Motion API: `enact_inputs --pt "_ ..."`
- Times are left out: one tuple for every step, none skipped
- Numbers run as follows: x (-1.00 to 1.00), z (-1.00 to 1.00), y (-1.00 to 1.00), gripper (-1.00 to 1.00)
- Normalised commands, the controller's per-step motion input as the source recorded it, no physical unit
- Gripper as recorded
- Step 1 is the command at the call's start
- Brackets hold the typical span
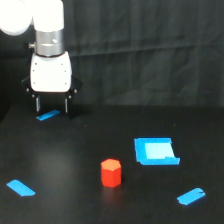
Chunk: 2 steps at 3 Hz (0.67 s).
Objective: Pick up the red object from the table
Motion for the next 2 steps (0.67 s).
enact_inputs --pt "0.53 -0.14 -0.25 1.0" --pt "0.74 -0.18 -0.59 1.0"
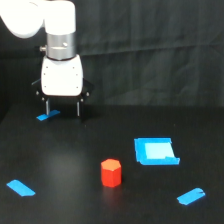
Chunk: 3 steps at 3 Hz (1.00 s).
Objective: Pick up the red object from the table
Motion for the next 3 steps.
enact_inputs --pt "0.96 -0.13 -0.9 1.0" --pt "0.96 -0.21 -0.98 1.0" --pt "0.82 -0.3 -0.99 1.0"
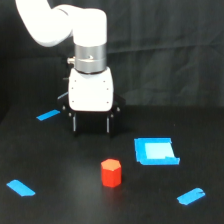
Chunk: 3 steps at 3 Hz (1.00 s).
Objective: Pick up the red object from the table
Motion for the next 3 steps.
enact_inputs --pt "0.33 -0.17 -0.99 1.0" --pt "0.2 0.04 -0.98 1.0" --pt "0.16 0.09 -0.97 1.0"
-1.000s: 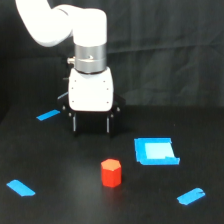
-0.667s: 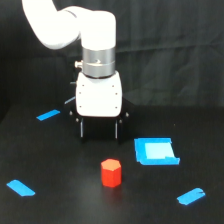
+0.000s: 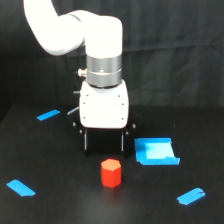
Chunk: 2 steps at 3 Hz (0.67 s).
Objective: Pick up the red object from the table
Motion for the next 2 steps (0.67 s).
enact_inputs --pt "0.03 0.1 -0.93 0.99" --pt "0.05 0.09 -0.84 0.91"
